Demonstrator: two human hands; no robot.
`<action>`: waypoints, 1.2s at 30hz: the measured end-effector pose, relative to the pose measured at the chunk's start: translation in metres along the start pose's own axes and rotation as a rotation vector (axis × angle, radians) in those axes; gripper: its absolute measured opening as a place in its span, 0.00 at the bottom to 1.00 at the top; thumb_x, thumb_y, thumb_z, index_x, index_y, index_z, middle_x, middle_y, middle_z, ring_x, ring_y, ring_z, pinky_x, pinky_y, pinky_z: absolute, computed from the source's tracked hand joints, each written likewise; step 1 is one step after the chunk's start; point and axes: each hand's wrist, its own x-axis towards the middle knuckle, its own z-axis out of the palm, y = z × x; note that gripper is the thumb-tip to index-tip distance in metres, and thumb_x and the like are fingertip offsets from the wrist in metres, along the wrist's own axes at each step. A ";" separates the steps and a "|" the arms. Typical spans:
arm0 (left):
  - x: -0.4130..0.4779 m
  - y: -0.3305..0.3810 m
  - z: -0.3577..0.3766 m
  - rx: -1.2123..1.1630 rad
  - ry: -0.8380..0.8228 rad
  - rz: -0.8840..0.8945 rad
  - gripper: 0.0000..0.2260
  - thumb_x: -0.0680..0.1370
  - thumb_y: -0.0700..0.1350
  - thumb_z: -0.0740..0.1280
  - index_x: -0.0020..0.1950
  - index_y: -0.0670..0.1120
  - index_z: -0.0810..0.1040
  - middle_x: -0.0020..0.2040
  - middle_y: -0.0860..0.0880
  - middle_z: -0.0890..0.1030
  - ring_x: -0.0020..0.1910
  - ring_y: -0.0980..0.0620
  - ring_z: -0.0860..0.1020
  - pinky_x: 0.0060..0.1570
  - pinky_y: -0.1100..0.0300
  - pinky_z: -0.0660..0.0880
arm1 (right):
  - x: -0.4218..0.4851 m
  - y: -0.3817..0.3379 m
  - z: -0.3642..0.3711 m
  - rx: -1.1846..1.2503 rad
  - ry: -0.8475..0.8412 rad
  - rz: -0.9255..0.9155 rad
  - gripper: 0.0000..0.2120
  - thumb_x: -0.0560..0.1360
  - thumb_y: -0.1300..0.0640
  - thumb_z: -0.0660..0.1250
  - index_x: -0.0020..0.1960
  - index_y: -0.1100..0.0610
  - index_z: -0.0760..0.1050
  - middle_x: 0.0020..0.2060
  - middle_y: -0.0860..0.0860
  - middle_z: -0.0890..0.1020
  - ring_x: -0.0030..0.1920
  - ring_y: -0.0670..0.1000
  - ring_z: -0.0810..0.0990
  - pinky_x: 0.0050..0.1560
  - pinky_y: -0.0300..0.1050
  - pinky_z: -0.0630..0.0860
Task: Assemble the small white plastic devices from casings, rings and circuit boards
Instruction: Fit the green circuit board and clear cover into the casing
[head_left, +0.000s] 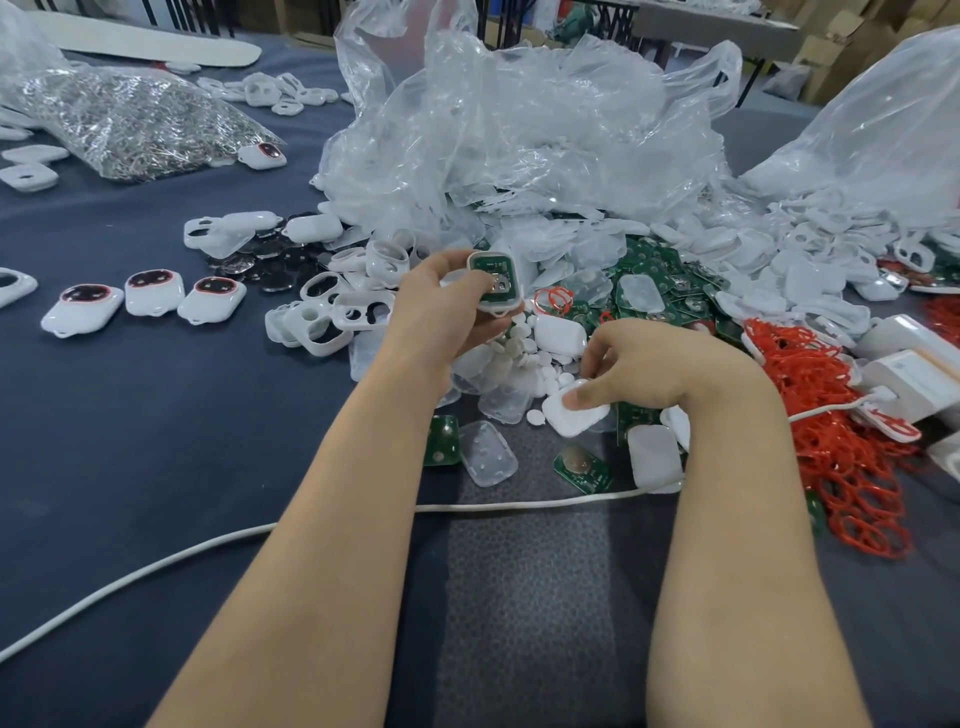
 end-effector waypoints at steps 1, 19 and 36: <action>0.000 0.000 0.000 0.001 -0.001 -0.002 0.08 0.80 0.36 0.62 0.55 0.46 0.75 0.57 0.39 0.80 0.44 0.46 0.85 0.40 0.60 0.82 | 0.000 0.000 0.000 0.019 0.017 -0.007 0.12 0.70 0.50 0.74 0.46 0.55 0.75 0.40 0.49 0.78 0.44 0.51 0.76 0.40 0.43 0.70; 0.001 -0.001 0.000 0.015 -0.007 0.009 0.06 0.77 0.36 0.66 0.53 0.44 0.75 0.53 0.39 0.81 0.45 0.47 0.85 0.43 0.60 0.81 | 0.002 -0.009 0.002 0.090 -0.017 -0.198 0.13 0.69 0.50 0.74 0.41 0.54 0.72 0.33 0.47 0.74 0.34 0.49 0.71 0.38 0.44 0.67; -0.004 0.001 0.006 0.016 -0.085 -0.095 0.07 0.83 0.39 0.57 0.57 0.43 0.74 0.54 0.36 0.81 0.40 0.45 0.83 0.36 0.58 0.82 | 0.025 -0.015 0.008 0.946 0.515 -0.335 0.04 0.76 0.61 0.68 0.45 0.52 0.77 0.34 0.48 0.79 0.26 0.37 0.73 0.29 0.30 0.69</action>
